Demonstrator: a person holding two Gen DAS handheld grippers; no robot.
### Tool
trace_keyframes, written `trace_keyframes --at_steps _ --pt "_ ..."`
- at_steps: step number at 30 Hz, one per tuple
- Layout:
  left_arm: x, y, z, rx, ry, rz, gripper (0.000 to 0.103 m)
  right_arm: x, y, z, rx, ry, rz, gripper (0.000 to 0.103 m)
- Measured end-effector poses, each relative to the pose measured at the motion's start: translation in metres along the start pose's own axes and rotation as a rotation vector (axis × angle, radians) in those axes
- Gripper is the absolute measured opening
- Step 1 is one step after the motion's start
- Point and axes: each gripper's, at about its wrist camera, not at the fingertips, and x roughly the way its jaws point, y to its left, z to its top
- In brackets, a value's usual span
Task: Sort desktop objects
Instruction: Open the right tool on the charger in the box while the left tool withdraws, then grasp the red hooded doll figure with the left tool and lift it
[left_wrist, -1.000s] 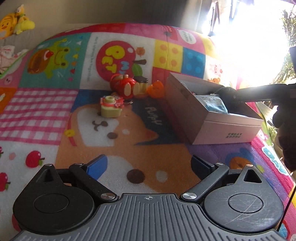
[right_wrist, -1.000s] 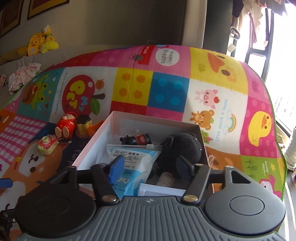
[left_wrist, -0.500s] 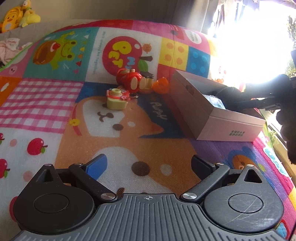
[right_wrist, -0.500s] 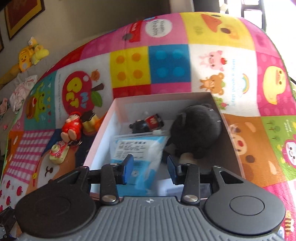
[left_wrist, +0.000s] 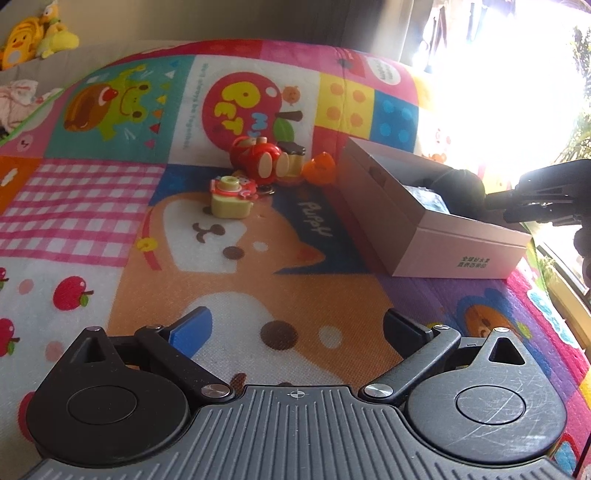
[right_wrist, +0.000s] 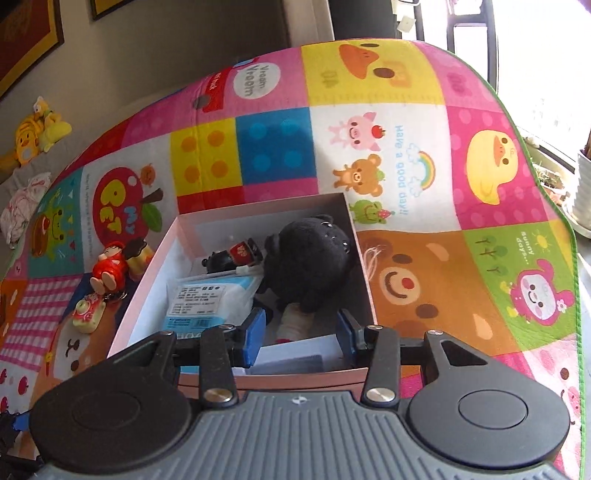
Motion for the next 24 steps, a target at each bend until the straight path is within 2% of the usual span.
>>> trace_keyframes --at_steps 3,5,7,9,11,12,13,17,20,22,24 --pt "0.003 0.003 0.008 0.017 -0.015 0.017 0.102 -0.010 0.022 -0.006 -0.054 -0.029 0.045 0.042" --pt "0.005 0.005 0.021 0.060 -0.072 0.079 0.102 -0.024 0.044 -0.018 -0.143 -0.069 0.052 0.050" --pt "0.012 0.008 0.037 0.087 -0.118 0.116 0.101 -0.041 0.063 -0.036 -0.234 -0.110 0.075 0.067" --pt "0.027 0.013 0.056 0.105 -0.129 0.147 0.101 -0.059 0.079 -0.058 -0.336 -0.136 0.104 0.070" --pt "0.048 0.018 0.071 0.109 -0.112 0.169 0.095 -0.071 0.092 -0.077 -0.422 -0.145 0.125 0.071" --pt "0.059 0.020 0.078 0.111 -0.094 0.182 0.082 -0.076 0.096 -0.085 -0.454 -0.144 0.133 0.072" --pt "0.072 0.021 0.083 0.116 -0.070 0.200 0.077 -0.080 0.098 -0.090 -0.476 -0.143 0.139 0.072" --pt "0.108 0.027 0.095 0.104 -0.024 0.239 0.077 -0.092 0.096 -0.099 -0.482 -0.148 0.141 0.080" --pt "0.120 0.025 0.100 0.116 -0.029 0.242 0.079 -0.091 0.091 -0.103 -0.462 -0.133 0.130 0.083" --pt "0.118 0.021 0.106 0.114 -0.064 0.191 0.092 -0.087 0.088 -0.107 -0.443 -0.108 0.129 0.083" --pt "0.114 0.015 0.114 0.109 -0.101 0.143 0.096 -0.082 0.084 -0.112 -0.413 -0.086 0.131 0.083"
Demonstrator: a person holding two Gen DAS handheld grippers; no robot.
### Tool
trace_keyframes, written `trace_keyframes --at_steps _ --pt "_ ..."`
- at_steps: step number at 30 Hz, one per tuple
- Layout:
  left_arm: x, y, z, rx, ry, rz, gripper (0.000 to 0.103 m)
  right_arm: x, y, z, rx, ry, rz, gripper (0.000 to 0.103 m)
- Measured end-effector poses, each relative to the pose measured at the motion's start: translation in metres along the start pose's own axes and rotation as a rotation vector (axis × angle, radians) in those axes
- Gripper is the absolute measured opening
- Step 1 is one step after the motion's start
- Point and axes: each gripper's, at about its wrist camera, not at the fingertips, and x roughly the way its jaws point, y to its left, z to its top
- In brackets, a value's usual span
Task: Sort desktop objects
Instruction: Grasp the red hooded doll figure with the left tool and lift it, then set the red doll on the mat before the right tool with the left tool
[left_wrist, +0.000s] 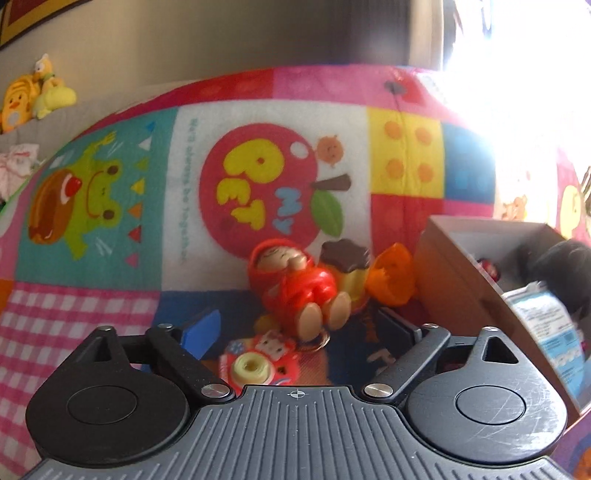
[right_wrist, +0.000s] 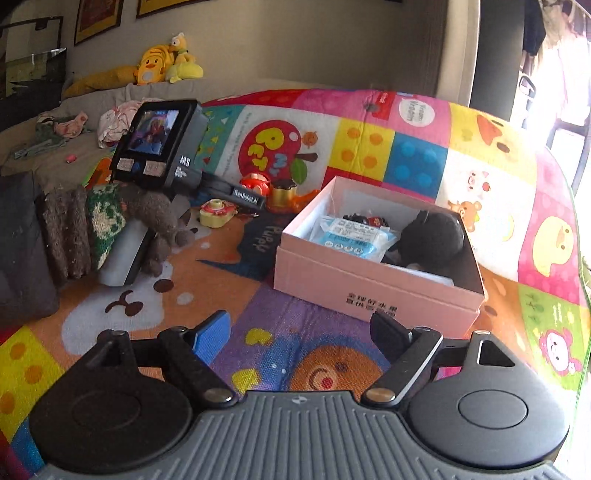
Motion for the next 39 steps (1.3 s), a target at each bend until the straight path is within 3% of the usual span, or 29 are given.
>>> trace_keyframes --at_steps 4,6,9,12,14,19,24,31,35,37,39 --pt "0.020 -0.015 0.017 0.043 0.020 0.061 0.093 0.005 -0.002 -0.012 0.075 0.026 0.004 0.083" --pt "0.037 -0.016 0.023 0.040 0.065 0.082 0.082 0.005 -0.003 -0.014 0.090 0.030 0.007 0.083" --pt "0.049 -0.012 0.025 0.033 0.106 0.085 0.075 -0.005 -0.004 -0.018 0.069 0.007 -0.012 0.086" --pt "0.041 -0.011 0.019 0.073 0.099 0.100 0.054 -0.010 -0.010 -0.021 0.076 -0.006 -0.038 0.088" --pt "0.026 -0.008 0.012 0.077 0.091 0.072 0.054 -0.010 -0.018 -0.024 0.105 0.001 -0.047 0.088" --pt "-0.042 -0.007 -0.024 0.132 0.077 -0.048 0.054 -0.003 -0.028 -0.029 0.166 0.019 -0.051 0.088" --pt "-0.108 -0.008 -0.066 0.133 0.133 -0.215 0.054 0.000 -0.032 -0.029 0.176 0.015 -0.054 0.088" --pt "-0.138 -0.044 -0.097 0.135 0.179 -0.417 0.056 0.001 -0.035 -0.020 0.207 -0.012 -0.068 0.088" --pt "-0.141 -0.059 -0.097 0.171 0.186 -0.549 0.082 -0.005 -0.037 -0.017 0.214 -0.030 -0.104 0.089" --pt "-0.143 -0.055 -0.091 0.175 0.147 -0.529 0.088 -0.009 -0.041 -0.019 0.221 -0.036 -0.128 0.093" --pt "-0.141 -0.039 -0.078 0.135 0.090 -0.463 0.093 -0.011 -0.047 -0.022 0.236 -0.039 -0.152 0.095"
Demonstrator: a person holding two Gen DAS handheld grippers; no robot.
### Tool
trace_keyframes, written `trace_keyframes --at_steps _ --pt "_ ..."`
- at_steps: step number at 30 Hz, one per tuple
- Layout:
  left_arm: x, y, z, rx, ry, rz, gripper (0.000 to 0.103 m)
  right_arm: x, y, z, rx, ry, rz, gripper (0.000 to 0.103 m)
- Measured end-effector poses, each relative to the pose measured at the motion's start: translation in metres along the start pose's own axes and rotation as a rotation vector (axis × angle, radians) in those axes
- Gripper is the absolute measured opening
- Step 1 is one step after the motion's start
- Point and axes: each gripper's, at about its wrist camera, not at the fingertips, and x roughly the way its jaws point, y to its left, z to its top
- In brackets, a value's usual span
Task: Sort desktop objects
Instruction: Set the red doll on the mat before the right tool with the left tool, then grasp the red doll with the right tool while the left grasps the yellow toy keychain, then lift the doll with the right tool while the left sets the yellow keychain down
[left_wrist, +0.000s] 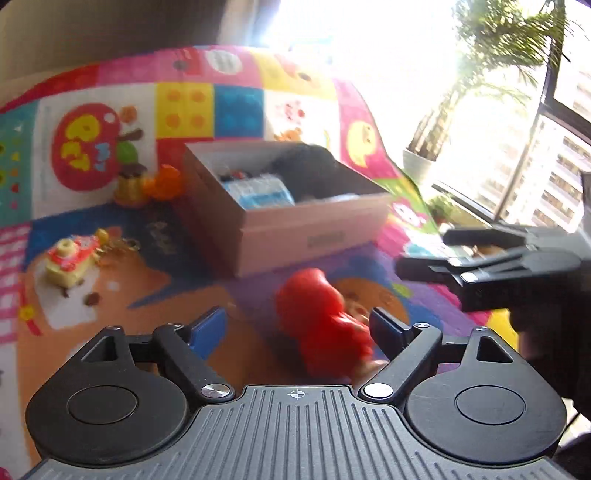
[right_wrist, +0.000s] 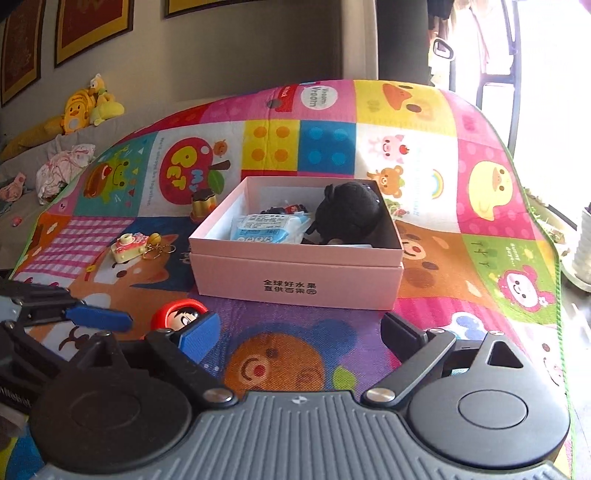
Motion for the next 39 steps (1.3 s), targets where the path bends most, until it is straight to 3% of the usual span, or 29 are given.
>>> trace_keyframes --at_steps 2,3,5,6,10,12,14,15,19,26,29,31,34,39 --pt "-0.003 0.024 0.010 -0.048 -0.070 0.110 0.096 0.001 -0.004 -0.002 0.014 0.010 -0.011 0.096" --pt "0.000 0.036 0.013 -0.044 -0.096 0.200 0.096 0.002 -0.006 -0.003 0.021 0.019 -0.013 0.096" --pt "0.016 0.060 0.017 -0.018 -0.104 0.412 0.096 0.006 -0.006 -0.007 0.031 0.038 -0.008 0.096" --pt "0.027 0.074 0.019 -0.015 -0.084 0.481 0.093 0.007 -0.005 -0.008 0.033 0.047 -0.001 0.096" --pt "0.063 0.114 0.022 -0.049 0.029 0.530 0.080 0.004 0.008 -0.011 0.007 0.056 0.044 0.096" --pt "0.066 0.124 0.025 -0.085 0.035 0.510 0.077 0.001 0.017 -0.013 -0.023 0.060 0.080 0.097" --pt "0.068 0.125 0.029 -0.084 0.029 0.511 0.061 -0.001 0.026 -0.015 -0.052 0.073 0.122 0.097" --pt "0.068 0.123 0.028 -0.081 0.031 0.519 0.059 -0.001 0.031 -0.015 -0.064 0.081 0.147 0.097" --pt "0.062 0.106 0.020 -0.066 0.039 0.521 0.059 0.004 0.052 -0.019 -0.079 0.121 0.220 0.096" --pt "0.017 0.073 -0.014 -0.078 0.048 0.462 0.059 0.023 0.066 -0.014 -0.074 0.154 0.251 0.090" --pt "0.001 0.067 -0.024 -0.119 0.060 0.423 0.059 0.039 0.063 -0.010 -0.008 0.199 0.284 0.078" --pt "-0.005 0.063 -0.028 -0.138 0.073 0.398 0.060 0.050 0.064 -0.009 0.020 0.246 0.305 0.059" --pt "-0.008 0.053 -0.031 -0.144 0.082 0.361 0.064 0.047 0.066 -0.008 -0.009 0.239 0.295 0.049" --pt "-0.005 0.031 -0.032 -0.152 0.087 0.208 0.075 0.026 0.044 -0.003 -0.055 0.163 0.182 0.049"
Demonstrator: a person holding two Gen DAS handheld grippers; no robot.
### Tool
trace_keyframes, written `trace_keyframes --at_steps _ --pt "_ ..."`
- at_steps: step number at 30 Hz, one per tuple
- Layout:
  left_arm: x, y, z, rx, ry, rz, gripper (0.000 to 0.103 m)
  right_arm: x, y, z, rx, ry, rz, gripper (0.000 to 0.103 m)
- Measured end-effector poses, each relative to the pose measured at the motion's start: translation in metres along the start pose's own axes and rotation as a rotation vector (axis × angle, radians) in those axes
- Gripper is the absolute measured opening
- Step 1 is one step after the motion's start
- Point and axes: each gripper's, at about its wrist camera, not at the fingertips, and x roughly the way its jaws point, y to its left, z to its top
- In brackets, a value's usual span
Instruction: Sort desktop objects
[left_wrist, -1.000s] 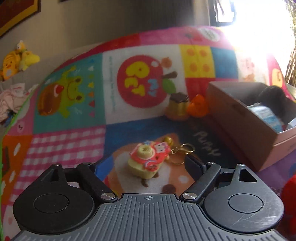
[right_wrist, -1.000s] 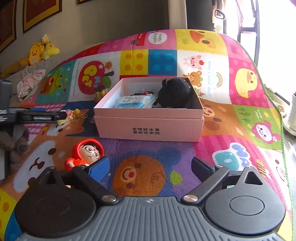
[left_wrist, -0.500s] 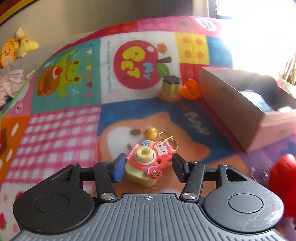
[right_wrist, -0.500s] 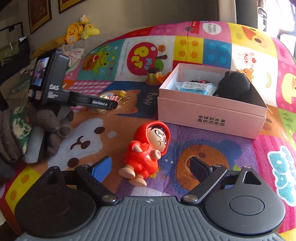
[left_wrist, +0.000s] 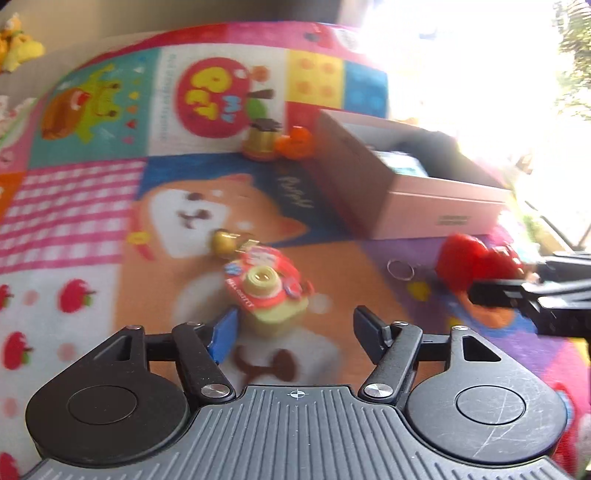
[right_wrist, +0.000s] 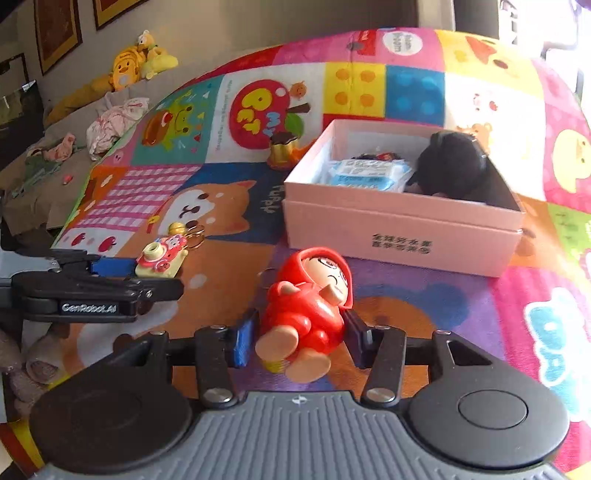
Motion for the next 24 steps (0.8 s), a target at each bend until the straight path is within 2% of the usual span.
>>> trace_keyframes --at_steps 3,6,8,11,15,18,21,24 --pt "0.001 -0.019 -0.003 0.028 0.007 -0.133 0.081 -0.009 -0.021 0.000 0.009 -0.024 -0.098 0.049" --pt "-0.002 -0.038 -0.005 0.080 -0.013 -0.183 0.087 -0.007 -0.034 -0.002 0.006 -0.024 -0.182 0.049" --pt "-0.006 -0.042 -0.002 0.110 -0.049 -0.153 0.092 -0.005 -0.037 -0.005 0.006 -0.015 -0.190 0.049" --pt "-0.008 -0.031 0.005 0.114 -0.093 -0.053 0.095 -0.004 -0.027 -0.013 -0.045 -0.010 -0.168 0.049" --pt "0.006 -0.007 0.014 0.085 -0.059 0.058 0.096 -0.004 -0.004 -0.025 -0.188 -0.023 -0.197 0.051" --pt "0.019 0.004 0.015 0.053 -0.027 0.068 0.096 -0.009 -0.001 -0.023 -0.178 -0.024 -0.160 0.063" --pt "0.025 0.003 0.015 0.040 -0.034 0.061 0.097 -0.018 -0.006 -0.018 -0.136 -0.056 -0.138 0.078" --pt "0.026 -0.005 0.014 0.044 -0.031 -0.011 0.097 -0.025 -0.012 -0.016 -0.110 -0.082 -0.151 0.088"
